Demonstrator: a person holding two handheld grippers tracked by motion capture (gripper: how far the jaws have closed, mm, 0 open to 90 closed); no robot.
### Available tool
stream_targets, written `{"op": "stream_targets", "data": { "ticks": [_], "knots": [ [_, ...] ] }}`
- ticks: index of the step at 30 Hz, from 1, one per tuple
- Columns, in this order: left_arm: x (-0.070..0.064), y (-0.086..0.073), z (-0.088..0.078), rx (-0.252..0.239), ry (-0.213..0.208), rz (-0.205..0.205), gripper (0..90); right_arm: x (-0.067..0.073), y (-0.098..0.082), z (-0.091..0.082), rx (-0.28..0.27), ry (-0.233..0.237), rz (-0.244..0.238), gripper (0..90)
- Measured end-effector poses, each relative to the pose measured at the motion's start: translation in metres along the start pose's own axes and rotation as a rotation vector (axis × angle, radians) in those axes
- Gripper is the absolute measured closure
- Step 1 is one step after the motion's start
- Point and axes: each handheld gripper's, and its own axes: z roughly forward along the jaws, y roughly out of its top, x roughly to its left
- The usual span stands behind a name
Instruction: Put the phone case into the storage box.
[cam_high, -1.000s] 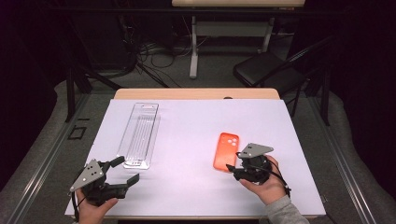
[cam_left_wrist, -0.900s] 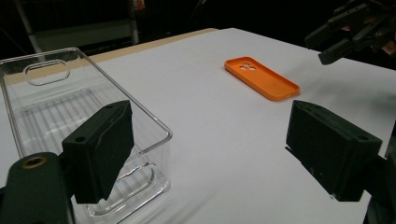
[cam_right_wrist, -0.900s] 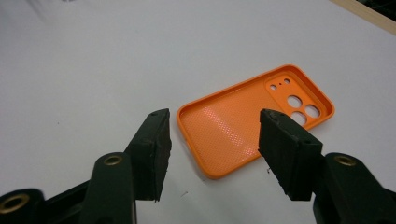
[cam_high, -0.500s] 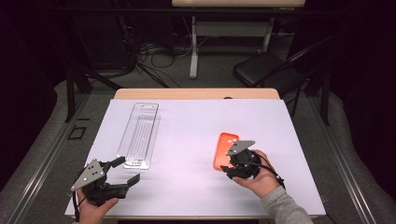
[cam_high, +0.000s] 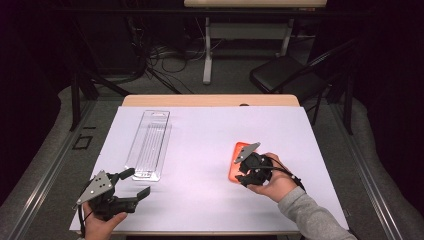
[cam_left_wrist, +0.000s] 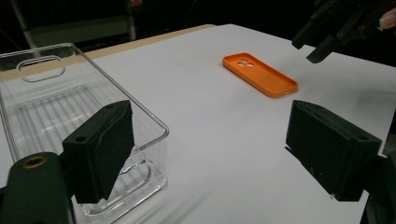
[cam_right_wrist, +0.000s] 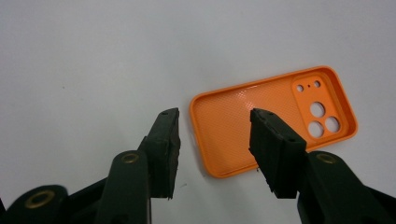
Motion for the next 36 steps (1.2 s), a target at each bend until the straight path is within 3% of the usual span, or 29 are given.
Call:
{"op": "stream_targets", "data": {
  "ticks": [22,32,36],
  "knots": [
    [0.000,0.000,0.001,0.009,-0.004,0.000,15.4,-0.006,0.011,0.010,0.125,0.001,-0.106,62.1],
    [-0.001,-0.001,0.002,0.013,-0.005,0.003,15.4,-0.001,0.013,0.027,0.204,0.023,-0.169,65.7],
    [-0.001,-0.001,0.002,0.016,-0.007,0.003,15.4,0.002,0.014,0.033,0.233,0.002,-0.188,63.8]
  ]
}}
